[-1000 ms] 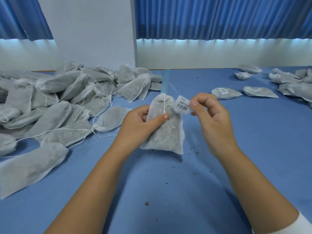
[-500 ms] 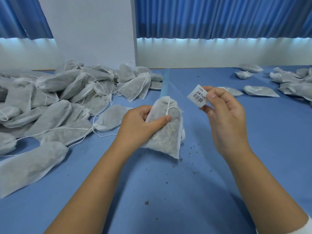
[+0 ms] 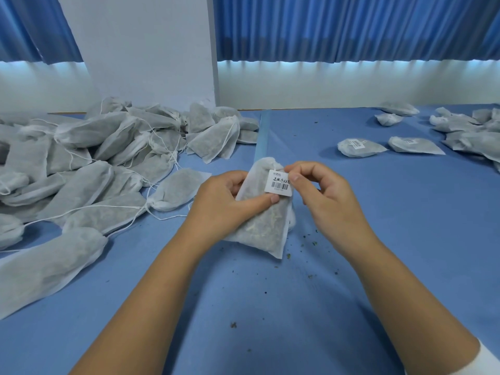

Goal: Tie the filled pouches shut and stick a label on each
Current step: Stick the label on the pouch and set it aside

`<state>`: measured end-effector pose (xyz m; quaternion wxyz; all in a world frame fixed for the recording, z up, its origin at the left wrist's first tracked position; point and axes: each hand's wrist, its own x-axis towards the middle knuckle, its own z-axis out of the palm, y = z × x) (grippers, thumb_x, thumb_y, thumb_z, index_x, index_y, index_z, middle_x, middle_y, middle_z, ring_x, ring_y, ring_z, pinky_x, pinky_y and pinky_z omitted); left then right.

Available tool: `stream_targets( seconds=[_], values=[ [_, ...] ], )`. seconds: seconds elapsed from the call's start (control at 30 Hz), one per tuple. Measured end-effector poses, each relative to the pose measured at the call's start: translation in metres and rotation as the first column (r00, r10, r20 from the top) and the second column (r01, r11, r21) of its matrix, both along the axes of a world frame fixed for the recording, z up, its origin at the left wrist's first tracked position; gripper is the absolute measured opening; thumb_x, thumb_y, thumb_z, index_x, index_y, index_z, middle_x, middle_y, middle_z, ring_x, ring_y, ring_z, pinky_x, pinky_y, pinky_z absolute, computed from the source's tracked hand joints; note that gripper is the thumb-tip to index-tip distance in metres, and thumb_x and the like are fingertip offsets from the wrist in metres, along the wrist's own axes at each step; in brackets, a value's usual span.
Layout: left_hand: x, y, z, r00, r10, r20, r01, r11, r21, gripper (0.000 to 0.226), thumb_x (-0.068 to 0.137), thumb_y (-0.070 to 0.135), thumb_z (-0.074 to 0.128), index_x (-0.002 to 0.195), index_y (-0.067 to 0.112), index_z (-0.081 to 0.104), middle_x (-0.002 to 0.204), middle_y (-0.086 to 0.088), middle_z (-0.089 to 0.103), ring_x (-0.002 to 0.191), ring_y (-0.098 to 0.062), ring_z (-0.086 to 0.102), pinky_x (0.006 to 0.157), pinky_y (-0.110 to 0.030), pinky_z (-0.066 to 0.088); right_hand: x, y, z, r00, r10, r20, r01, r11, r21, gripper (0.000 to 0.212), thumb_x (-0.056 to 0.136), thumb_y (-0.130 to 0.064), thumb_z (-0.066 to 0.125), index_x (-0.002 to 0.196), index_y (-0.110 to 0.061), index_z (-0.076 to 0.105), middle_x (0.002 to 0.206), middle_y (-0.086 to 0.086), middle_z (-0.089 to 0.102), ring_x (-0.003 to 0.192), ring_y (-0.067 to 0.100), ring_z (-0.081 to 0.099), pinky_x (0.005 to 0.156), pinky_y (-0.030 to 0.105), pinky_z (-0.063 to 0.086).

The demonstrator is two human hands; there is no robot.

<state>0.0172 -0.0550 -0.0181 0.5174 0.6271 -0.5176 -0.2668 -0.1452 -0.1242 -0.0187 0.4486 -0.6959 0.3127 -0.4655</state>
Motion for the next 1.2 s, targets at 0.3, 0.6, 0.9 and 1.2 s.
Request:
stream_targets(
  seconds=[0.3, 0.6, 0.9, 1.2],
  values=[
    [0.0008, -0.0006, -0.002, 1.0, -0.011, 0.023, 0.011, 1.0, -0.01, 0.029, 0.072, 0.035, 0.087, 0.097, 0.028, 0.076, 0.085, 0.012, 0.077, 0.079, -0.006, 0.073, 0.073, -0.029, 0.059, 0.0045, 0.0016, -0.003, 0.994, -0.106, -0.011, 0.105, 0.994, -0.01, 0.004, 0.088, -0.015, 0.069, 0.085, -0.017, 0.068, 0.1, 0.0, 0.07, 0.091, 0.004, 0.064, 0.066, 0.012, 0.046],
    [-0.0055, -0.0018, -0.002, 0.998, 0.033, -0.054, -0.037, 0.996, -0.081, 0.022, 0.09, 0.039, 0.07, 0.09, 0.018, 0.076, 0.082, -0.004, 0.076, 0.076, -0.02, 0.07, 0.072, -0.046, 0.055, 0.0062, 0.0063, -0.0058, 0.985, -0.175, -0.002, 0.174, 0.979, -0.106, 0.009, 0.084, -0.021, 0.074, 0.081, -0.028, 0.069, 0.099, -0.007, 0.064, 0.083, 0.004, 0.058, 0.062, 0.017, 0.042],
    [-0.0054, -0.0022, -0.0021, 0.993, -0.028, -0.118, 0.014, 0.993, -0.117, 0.015, 0.095, 0.026, 0.065, 0.092, 0.016, 0.075, 0.089, -0.013, 0.075, 0.077, -0.023, 0.066, 0.072, -0.042, 0.052, 0.0054, 0.0023, -0.003, 0.982, -0.094, 0.162, 0.063, 0.98, 0.187, 0.026, 0.087, -0.026, 0.071, 0.11, -0.028, 0.06, 0.092, -0.004, 0.074, 0.076, 0.0, 0.064, 0.063, 0.012, 0.047],
    [-0.004, -0.0047, -0.0027, 0.98, -0.001, -0.199, -0.022, 0.993, -0.115, 0.014, 0.094, 0.028, 0.067, 0.089, 0.019, 0.075, 0.084, -0.005, 0.076, 0.072, -0.01, 0.065, 0.068, -0.028, 0.05, 0.0015, -0.001, 0.0007, 0.993, 0.046, 0.112, -0.074, 0.961, 0.267, 0.022, 0.088, -0.029, 0.069, 0.108, -0.02, 0.064, 0.089, -0.003, 0.076, 0.076, 0.008, 0.068, 0.061, 0.021, 0.052]
  ],
)
